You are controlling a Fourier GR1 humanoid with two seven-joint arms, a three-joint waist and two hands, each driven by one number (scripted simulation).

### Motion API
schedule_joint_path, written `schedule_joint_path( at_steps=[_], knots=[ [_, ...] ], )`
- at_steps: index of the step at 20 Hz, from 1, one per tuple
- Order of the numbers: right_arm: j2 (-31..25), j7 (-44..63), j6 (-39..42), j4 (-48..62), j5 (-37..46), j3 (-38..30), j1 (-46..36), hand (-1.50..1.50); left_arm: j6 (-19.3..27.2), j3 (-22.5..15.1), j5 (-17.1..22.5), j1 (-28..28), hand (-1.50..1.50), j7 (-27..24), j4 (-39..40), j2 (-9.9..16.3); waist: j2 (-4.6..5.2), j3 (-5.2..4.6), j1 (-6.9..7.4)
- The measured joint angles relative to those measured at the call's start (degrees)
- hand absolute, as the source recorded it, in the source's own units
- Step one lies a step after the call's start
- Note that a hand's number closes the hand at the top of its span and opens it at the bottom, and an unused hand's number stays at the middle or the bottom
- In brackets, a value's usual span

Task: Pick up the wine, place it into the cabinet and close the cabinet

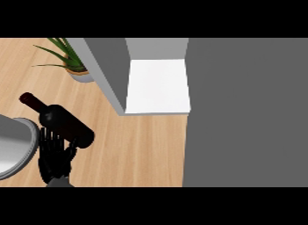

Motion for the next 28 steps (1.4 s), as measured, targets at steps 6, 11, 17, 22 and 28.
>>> schedule_joint_path(
  at_steps=[6, 11, 17, 22, 28],
  knots=[
    [-0.14, -0.37, 0.16, 0.20, -0.05, -0.88, 0.10, -1.50, -6.19, -0.81, -0.38, -2.78, 1.50, -1.03, 4.58, 0.52, -0.01, 0.14, 0.12],
    [-0.46, 0.90, -0.32, 0.15, -0.18, -1.25, -0.83, -1.50, -2.04, -2.30, -3.84, -5.13, 1.50, -5.38, 6.69, 0.55, 0.09, -0.10, 0.00],
    [-0.09, 0.18, -0.34, 0.83, 0.08, -0.38, -1.63, -1.50, -2.11, -11.42, -14.34, -4.98, 1.50, -6.33, 6.94, 3.42, 0.05, -0.20, -0.26],
    [-0.69, -0.97, 0.49, 0.80, 0.02, -1.49, -0.21, -1.50, -0.24, -17.63, -21.56, -3.74, 1.50, -6.76, 3.02, 5.94, -0.24, -0.01, 0.14],
    [-0.77, -1.15, 0.51, 0.38, 0.00, -1.30, 1.35, -1.50, 7.11, -22.47, -26.99, -2.17, 1.50, -1.38, -5.42, 6.21, -0.39, 0.07, 0.67]
  ],
)
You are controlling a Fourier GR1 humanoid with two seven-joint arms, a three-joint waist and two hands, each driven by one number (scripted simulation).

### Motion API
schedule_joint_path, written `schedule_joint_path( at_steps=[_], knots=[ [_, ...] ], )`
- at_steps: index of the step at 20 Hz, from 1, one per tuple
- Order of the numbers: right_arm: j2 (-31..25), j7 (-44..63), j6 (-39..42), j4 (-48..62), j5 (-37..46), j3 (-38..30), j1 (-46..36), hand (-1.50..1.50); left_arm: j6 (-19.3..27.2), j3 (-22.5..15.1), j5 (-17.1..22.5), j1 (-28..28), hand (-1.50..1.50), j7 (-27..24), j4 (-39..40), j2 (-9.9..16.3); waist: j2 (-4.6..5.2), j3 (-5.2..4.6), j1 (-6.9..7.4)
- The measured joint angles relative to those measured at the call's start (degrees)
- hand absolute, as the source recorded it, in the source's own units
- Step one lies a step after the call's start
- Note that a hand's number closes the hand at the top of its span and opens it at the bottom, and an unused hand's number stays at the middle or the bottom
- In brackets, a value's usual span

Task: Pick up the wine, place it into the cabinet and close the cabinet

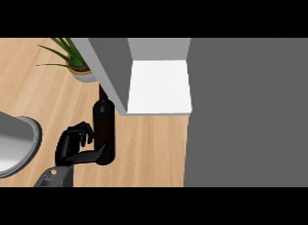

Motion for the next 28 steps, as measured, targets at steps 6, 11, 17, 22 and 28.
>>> schedule_joint_path(
  at_steps=[6, 11, 17, 22, 28],
  knots=[
    [0.31, -0.98, 0.60, 0.14, 0.10, -0.27, 0.92, -1.50, 5.74, -3.94, -2.79, 2.72, 1.50, 10.98, -11.49, -1.68, 0.21, -0.16, 0.22],
    [0.16, -0.84, 0.79, 0.08, 0.07, -0.52, 1.27, -1.50, 10.64, -6.97, -5.31, 2.56, 1.50, 20.46, -18.06, -4.11, 0.38, -0.28, 0.11],
    [0.04, -0.28, 0.80, 0.15, 0.10, -0.21, 0.65, -1.50, 15.38, -10.34, -9.58, 0.31, 1.50, 28.91, -21.61, -6.22, 0.38, -0.26, 0.02],
    [-0.24, -1.02, 1.20, 0.22, -0.07, -1.72, 0.86, -1.50, 20.03, -13.80, -14.27, -1.40, 1.50, 34.05, -23.47, -7.03, 0.21, -0.14, -0.09],
    [0.43, -1.98, 1.87, 0.25, -0.16, -0.70, 2.41, -1.50, 24.67, -16.55, -13.66, -5.92, 1.50, 38.02, -23.54, -7.62, -0.07, 0.03, -0.38]
  ],
)
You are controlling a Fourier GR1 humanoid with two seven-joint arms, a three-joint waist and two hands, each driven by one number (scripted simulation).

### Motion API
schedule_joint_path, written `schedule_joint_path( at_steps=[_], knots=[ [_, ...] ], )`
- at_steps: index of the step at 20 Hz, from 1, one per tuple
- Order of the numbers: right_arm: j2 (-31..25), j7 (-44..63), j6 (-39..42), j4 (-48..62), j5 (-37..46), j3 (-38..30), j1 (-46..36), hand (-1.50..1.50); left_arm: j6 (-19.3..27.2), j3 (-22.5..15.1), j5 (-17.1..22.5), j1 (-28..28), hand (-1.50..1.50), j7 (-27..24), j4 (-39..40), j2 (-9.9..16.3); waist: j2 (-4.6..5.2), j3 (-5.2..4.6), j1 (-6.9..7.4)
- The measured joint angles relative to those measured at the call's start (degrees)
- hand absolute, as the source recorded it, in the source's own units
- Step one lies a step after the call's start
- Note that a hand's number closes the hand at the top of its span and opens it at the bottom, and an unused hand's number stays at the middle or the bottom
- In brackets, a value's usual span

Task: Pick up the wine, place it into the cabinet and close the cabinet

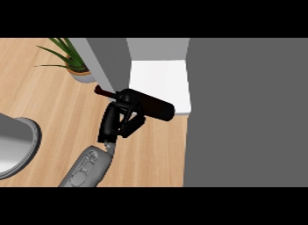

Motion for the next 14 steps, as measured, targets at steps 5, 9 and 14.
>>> schedule_joint_path(
  at_steps=[5, 9, 14],
  knots=[
    [-0.53, -0.44, 0.72, 0.12, -0.27, -1.18, -0.09, -1.50, 5.02, -2.97, 2.96, -2.13, 1.50, 2.59, 0.52, 0.19, -0.19, 0.10, -0.10],
    [-0.80, -0.96, 1.42, 0.30, -0.64, -2.11, -0.06, -1.50, 9.18, -4.73, 3.58, -4.15, 1.50, 5.94, 1.58, 0.38, -0.33, 0.19, -0.38],
    [-1.23, -1.30, 2.10, 0.53, -1.08, -2.79, -0.67, -1.50, 13.67, -6.55, 1.48, -6.22, 1.50, 8.09, 4.15, 0.56, -0.57, 0.35, -0.74]
  ],
)
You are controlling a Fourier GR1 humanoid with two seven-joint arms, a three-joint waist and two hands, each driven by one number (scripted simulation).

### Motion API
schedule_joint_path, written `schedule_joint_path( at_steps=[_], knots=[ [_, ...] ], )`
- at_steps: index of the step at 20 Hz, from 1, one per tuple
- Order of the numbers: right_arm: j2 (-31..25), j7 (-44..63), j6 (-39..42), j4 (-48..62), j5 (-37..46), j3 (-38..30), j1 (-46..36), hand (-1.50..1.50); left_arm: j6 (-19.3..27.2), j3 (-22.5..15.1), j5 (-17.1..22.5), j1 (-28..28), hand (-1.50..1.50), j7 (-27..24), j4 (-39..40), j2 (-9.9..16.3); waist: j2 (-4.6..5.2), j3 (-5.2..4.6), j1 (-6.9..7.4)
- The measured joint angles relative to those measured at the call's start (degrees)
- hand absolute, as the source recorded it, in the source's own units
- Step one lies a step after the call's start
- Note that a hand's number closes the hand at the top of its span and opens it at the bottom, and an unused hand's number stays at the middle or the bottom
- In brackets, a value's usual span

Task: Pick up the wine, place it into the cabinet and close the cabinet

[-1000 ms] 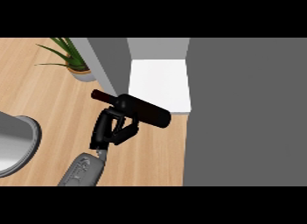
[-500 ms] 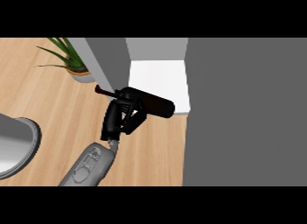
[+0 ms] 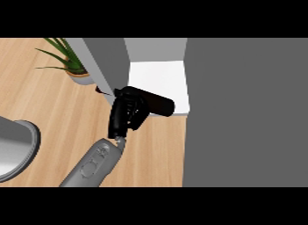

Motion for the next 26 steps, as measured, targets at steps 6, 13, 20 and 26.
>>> schedule_joint_path(
  at_steps=[6, 13, 20, 26],
  knots=[
    [-0.23, -0.20, 0.79, 0.31, -0.52, 0.07, -0.38, -1.50, 3.71, -1.36, -1.39, -0.86, 1.50, 0.92, 1.80, 0.21, -0.25, 0.19, -0.60],
    [0.14, -1.00, 1.40, 0.56, -0.92, 1.12, -0.25, -1.50, 7.10, -1.47, -2.51, -1.16, 1.50, 1.90, 2.90, -0.11, -0.32, 0.32, -1.46],
    [0.38, -1.03, 1.29, 0.80, -1.26, 1.77, -0.21, -1.50, 9.20, -0.56, -2.06, -1.26, 1.50, 1.05, 3.48, -0.89, -0.11, 0.30, -1.97],
    [-0.04, -1.11, 1.60, 0.92, -1.61, 1.50, -0.40, -1.50, 10.10, 0.69, -0.21, -1.33, 1.50, 0.81, 2.95, -1.65, 0.08, 0.24, -2.35]
  ],
)
